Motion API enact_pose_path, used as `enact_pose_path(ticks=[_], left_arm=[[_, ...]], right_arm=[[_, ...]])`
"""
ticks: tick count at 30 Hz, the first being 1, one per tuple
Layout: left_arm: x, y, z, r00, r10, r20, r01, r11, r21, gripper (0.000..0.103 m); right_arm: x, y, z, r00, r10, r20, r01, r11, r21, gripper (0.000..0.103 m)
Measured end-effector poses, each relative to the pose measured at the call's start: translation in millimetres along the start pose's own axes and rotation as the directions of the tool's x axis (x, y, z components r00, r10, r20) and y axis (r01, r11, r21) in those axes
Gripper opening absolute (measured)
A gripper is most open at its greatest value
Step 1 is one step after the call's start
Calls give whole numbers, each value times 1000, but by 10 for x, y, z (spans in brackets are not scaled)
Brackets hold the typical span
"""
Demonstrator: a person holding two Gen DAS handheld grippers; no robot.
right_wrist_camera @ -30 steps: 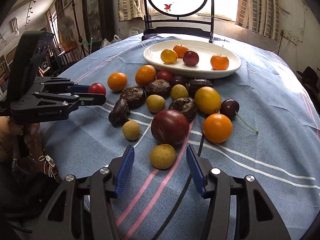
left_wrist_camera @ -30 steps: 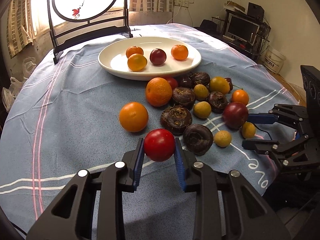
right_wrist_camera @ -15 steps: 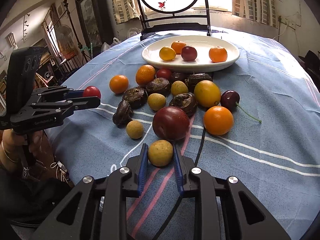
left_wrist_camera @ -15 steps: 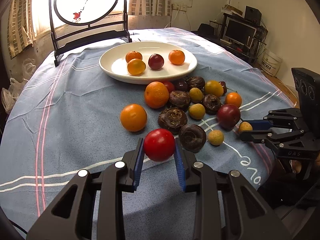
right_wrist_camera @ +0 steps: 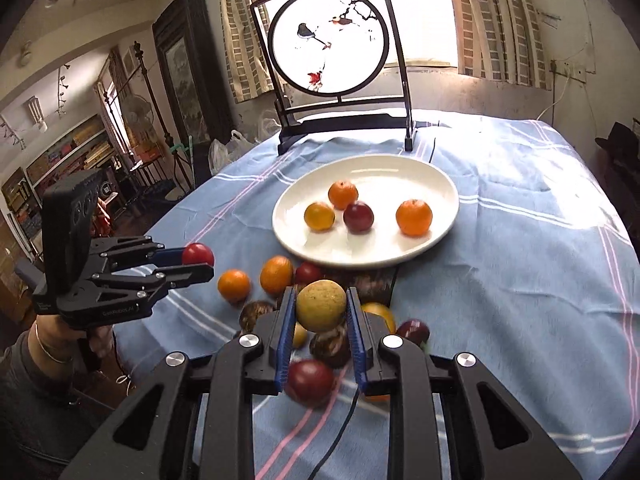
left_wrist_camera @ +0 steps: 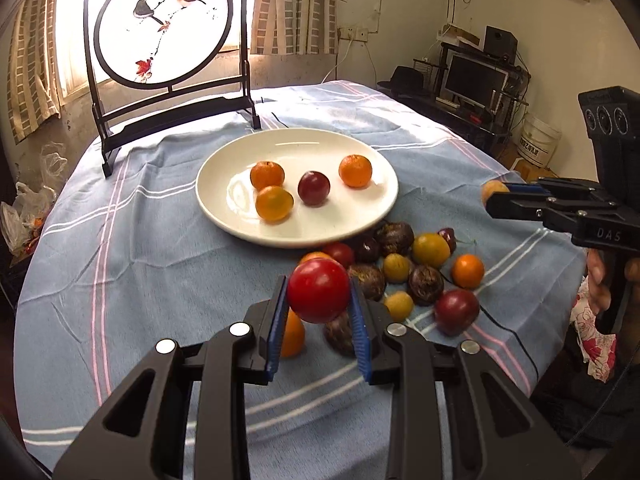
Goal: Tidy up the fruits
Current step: 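Place the red tomato on the plate with the left gripper while the right gripper places the yellow fruit, then grasp a large orange with the left gripper while the right gripper grasps another orange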
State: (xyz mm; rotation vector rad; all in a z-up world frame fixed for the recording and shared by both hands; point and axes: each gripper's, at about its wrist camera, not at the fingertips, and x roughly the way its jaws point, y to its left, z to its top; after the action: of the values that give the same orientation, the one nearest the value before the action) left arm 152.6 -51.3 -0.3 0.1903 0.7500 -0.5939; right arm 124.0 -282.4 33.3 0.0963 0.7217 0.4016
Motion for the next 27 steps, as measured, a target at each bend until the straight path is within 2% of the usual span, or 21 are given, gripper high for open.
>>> enact_pose_path(ticks=[3,7,11,13,14,16,17,18,22,24,27], left_arm=[[210,132,276,1000,18,-8,-18,1000,-3,28],[624,364,603,998,51,-37,-53,998,-32,28],[1065,564,791,993,84,-87,-90,994,-61,29],[1207,637,837,992,83,-100,-91,992,-81,29],[1238,658,855,992,81,-101,-91,992,-90,30],[1192,677,869,993,90,-73,-98,990,-104,47],[1122,674,865,994,94,-49,-99,989,-110,59],[1041,658,849,994,102,-27,-105,989,-109,65],[664,526,687,996,83,14,-82,993,-85,68],[446,432,529,997,77,27,-75,995,-71,76],[178,263,210,997,72,32,-71,997,-26,80]], right_arm=[[247,-95,339,1000,-22,12,22,1000,-9,25],[770,-257,685,999,-46,-16,46,999,-3,25],[1255,-400,866,996,-80,-45,81,997,12,25],[1369,-409,888,996,-78,-40,79,997,15,27],[1371,-395,896,996,-89,-24,89,996,7,32],[1282,-363,890,996,-88,17,88,996,11,46],[1223,-350,875,997,-78,26,78,997,18,46],[1155,-335,849,997,-71,33,70,997,22,46],[780,-238,639,998,-43,53,41,999,32,46],[545,-176,443,998,-22,61,19,999,35,48],[227,-95,92,997,-25,72,22,999,39,61]])
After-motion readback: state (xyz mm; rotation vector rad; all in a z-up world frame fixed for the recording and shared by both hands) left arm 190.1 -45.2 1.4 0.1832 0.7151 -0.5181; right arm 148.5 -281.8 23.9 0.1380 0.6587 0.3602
